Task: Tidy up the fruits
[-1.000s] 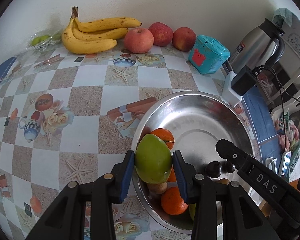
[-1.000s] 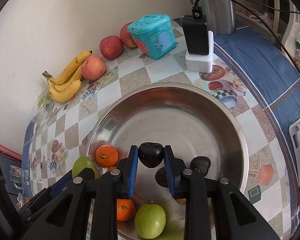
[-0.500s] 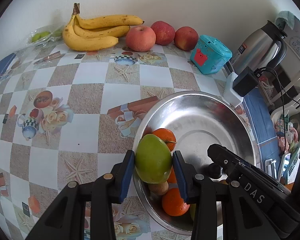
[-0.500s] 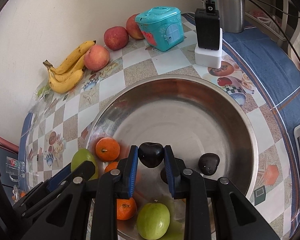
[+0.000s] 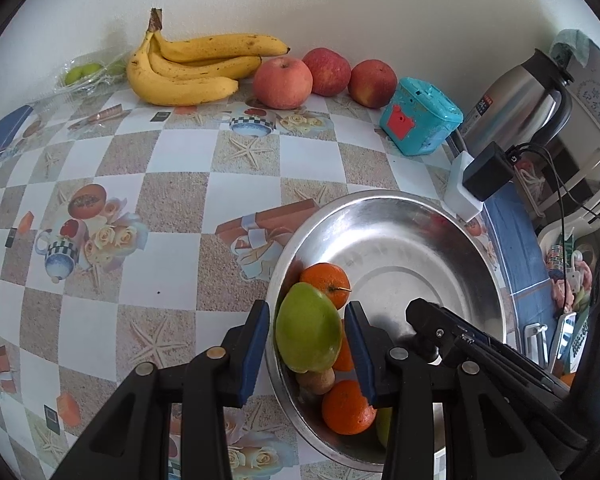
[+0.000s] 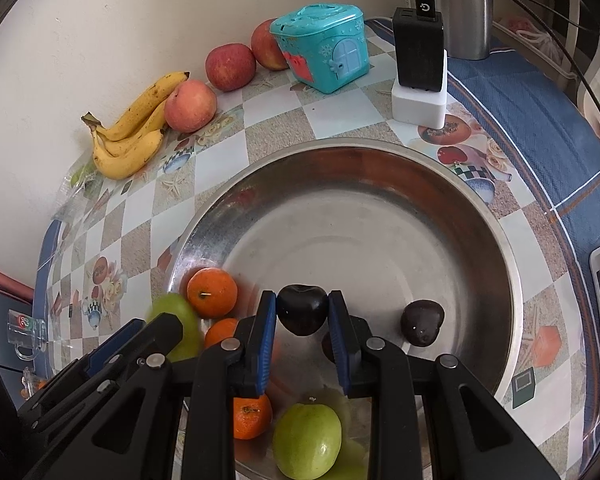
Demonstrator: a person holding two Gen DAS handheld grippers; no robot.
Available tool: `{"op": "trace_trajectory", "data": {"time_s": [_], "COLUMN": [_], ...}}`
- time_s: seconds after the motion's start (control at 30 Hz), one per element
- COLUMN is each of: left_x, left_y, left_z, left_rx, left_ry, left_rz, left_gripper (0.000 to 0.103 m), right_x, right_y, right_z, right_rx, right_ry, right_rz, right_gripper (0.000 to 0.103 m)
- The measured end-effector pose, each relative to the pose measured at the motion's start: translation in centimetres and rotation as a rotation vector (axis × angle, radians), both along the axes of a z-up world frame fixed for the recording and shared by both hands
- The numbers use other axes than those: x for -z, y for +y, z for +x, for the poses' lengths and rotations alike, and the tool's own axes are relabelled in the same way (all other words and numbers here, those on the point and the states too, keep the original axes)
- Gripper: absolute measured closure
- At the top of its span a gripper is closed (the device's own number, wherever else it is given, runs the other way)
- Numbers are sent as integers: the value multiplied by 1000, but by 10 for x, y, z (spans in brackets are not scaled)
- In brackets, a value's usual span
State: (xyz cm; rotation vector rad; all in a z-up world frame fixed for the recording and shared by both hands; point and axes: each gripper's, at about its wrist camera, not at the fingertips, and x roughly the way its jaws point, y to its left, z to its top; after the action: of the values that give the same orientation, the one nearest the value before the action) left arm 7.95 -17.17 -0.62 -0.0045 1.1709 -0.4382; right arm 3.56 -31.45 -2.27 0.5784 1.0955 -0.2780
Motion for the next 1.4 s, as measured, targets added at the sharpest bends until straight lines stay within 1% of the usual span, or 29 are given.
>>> {"op": "trace_trajectory", "data": {"time_s": [0.13, 0.2, 0.27, 0.57, 0.8, 1.0, 1.03, 1.1, 1.17, 1.2, 1.23, 1.27, 1.3, 1.33, 1.37, 1.4], "left_x": [0, 0, 0, -5, -7, -1, -2, -2, -2, -2, -1, -1, 0, 2, 3, 4], "left_y": [0, 1, 2, 10, 27, 48, 51, 56, 60, 62, 63, 65, 67, 68, 70, 71], "left_z": [0, 1, 1, 7, 17, 24, 25, 26, 27, 28, 28, 28, 29, 29, 30, 30], "left_rx": [-3, -5, -12, -45, -109, -189, -200, -217, -235, -243, -250, -257, -264, -272, -277, -281], "left_ry": [4, 6, 6, 13, 24, 37, 31, 18, 8, 6, 5, 4, 1, -2, -6, -12], "left_rz": [-2, -3, -3, -4, -2, 37, 46, 67, 90, 100, 109, 119, 131, 147, 160, 171], "left_gripper": [60, 60, 60, 60, 60, 60, 58, 46, 41, 37, 35, 29, 24, 22, 18, 13], "right_x": [0, 0, -1, -3, -5, -9, -10, -10, -11, -11, -12, -12, -13, -13, -13, -14], "right_y": [-1, -1, -1, -1, 0, 6, 7, 10, 13, 14, 15, 15, 16, 16, 17, 18], "right_z": [-1, -2, -2, -3, -3, -2, -1, 0, 1, 1, 2, 2, 2, 3, 3, 3], "right_rx": [5, 8, 11, 14, 12, -4, -7, -15, -21, -23, -24, -26, -27, -28, -30, -33], "right_ry": [-1, 0, -2, -6, -3, 2, 4, 7, 9, 10, 10, 10, 9, 9, 11, 13], "right_rz": [11, 10, 11, 15, 16, -2, -5, -12, -17, -20, -24, -26, -28, -30, -35, -39], "right_gripper": [75, 71, 70, 70, 70, 70, 70, 70, 69, 63, 59, 52, 47, 46, 44, 39]}}
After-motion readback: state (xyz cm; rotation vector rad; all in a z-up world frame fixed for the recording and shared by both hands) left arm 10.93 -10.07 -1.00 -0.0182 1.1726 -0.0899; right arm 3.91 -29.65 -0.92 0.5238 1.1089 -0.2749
